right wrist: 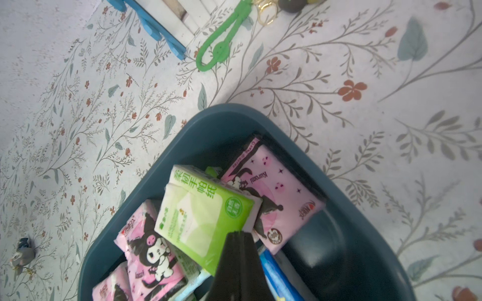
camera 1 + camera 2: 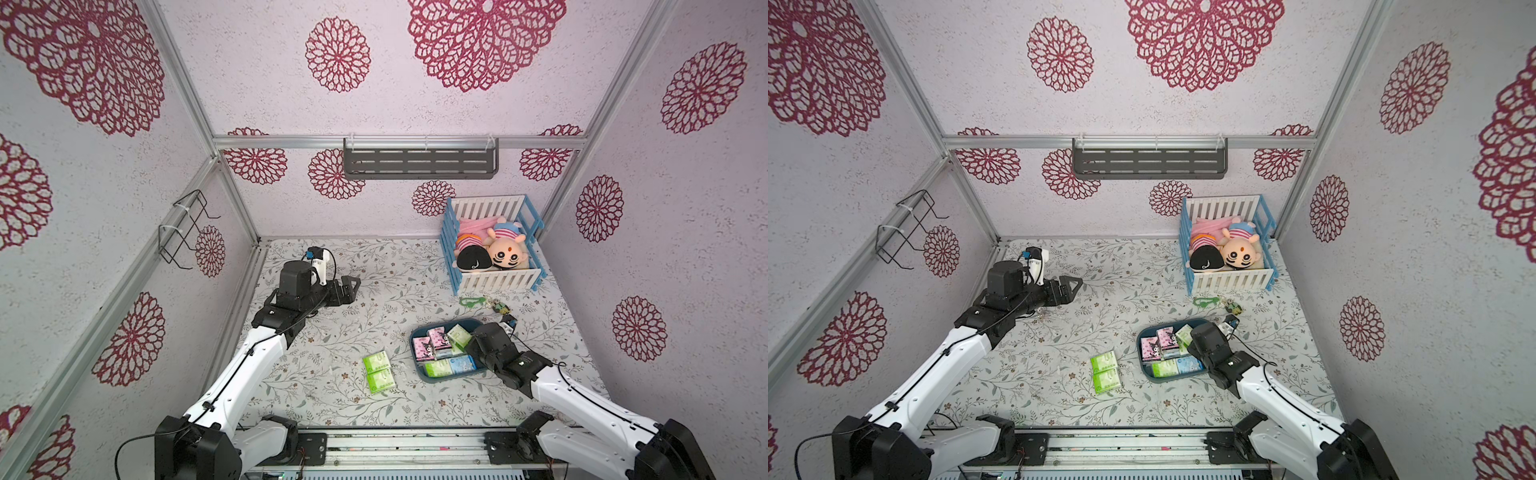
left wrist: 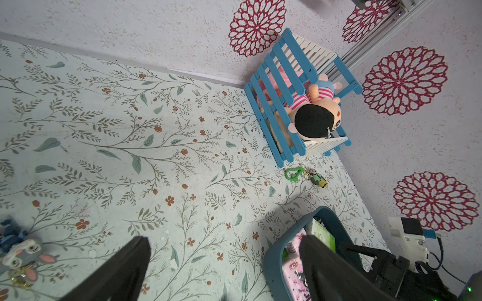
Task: Put the pocket tissues into the storage box
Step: Place the pocket tissues in the storage box.
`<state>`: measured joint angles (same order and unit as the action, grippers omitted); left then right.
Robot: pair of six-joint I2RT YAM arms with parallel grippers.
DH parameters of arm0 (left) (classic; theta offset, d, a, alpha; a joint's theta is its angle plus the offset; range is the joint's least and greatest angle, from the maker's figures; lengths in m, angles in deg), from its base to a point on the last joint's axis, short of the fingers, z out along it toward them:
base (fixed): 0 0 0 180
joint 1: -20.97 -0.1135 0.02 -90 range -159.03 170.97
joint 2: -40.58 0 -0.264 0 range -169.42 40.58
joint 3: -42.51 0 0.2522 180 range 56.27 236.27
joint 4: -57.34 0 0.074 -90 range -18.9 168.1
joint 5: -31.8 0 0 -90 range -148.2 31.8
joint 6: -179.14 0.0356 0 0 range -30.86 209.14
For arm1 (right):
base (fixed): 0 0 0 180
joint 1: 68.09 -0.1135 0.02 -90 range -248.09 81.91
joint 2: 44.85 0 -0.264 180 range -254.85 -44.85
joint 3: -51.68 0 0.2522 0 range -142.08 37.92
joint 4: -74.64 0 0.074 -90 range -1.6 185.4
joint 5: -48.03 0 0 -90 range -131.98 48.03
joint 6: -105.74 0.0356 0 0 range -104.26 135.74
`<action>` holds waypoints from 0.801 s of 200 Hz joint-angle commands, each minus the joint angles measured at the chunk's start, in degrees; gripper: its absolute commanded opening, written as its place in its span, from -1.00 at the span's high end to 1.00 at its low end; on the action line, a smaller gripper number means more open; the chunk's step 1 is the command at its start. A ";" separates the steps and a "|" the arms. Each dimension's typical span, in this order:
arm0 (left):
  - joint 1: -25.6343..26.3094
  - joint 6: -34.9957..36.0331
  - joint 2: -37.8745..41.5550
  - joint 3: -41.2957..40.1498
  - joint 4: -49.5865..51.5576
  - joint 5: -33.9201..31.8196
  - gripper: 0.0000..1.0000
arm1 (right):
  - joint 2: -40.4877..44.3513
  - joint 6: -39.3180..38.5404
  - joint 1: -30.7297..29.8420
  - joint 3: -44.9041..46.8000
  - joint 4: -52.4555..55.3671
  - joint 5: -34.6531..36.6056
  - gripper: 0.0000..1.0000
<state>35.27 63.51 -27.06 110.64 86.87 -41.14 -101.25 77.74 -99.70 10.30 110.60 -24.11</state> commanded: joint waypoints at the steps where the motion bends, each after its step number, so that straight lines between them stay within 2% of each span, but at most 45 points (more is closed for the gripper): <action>1: -0.26 1.00 -0.55 0.56 0.57 -0.78 -0.94 | 2.88 -0.59 0.17 1.60 -1.63 -0.32 1.00; 24: -0.46 1.10 -0.50 0.57 0.44 -0.76 -0.94 | 3.51 -0.76 0.24 2.39 -2.16 -0.81 1.00; 81: -0.60 1.18 -0.32 0.65 0.69 -1.17 -0.94 | -2.53 -1.75 0.06 4.14 -7.70 -4.88 1.00; 123: -0.68 1.64 0.63 0.37 1.90 -1.68 -0.94 | -6.00 -3.02 -0.84 2.05 -10.47 -7.06 1.00; 160: -0.83 1.20 0.94 -0.26 1.75 -1.97 -0.94 | -3.91 -1.78 -2.18 1.78 -10.25 -8.00 1.00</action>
<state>34.83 64.26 -26.88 110.64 88.24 -42.59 -107.13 76.32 -100.88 13.89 102.33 -31.14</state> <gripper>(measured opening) 0.971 0.049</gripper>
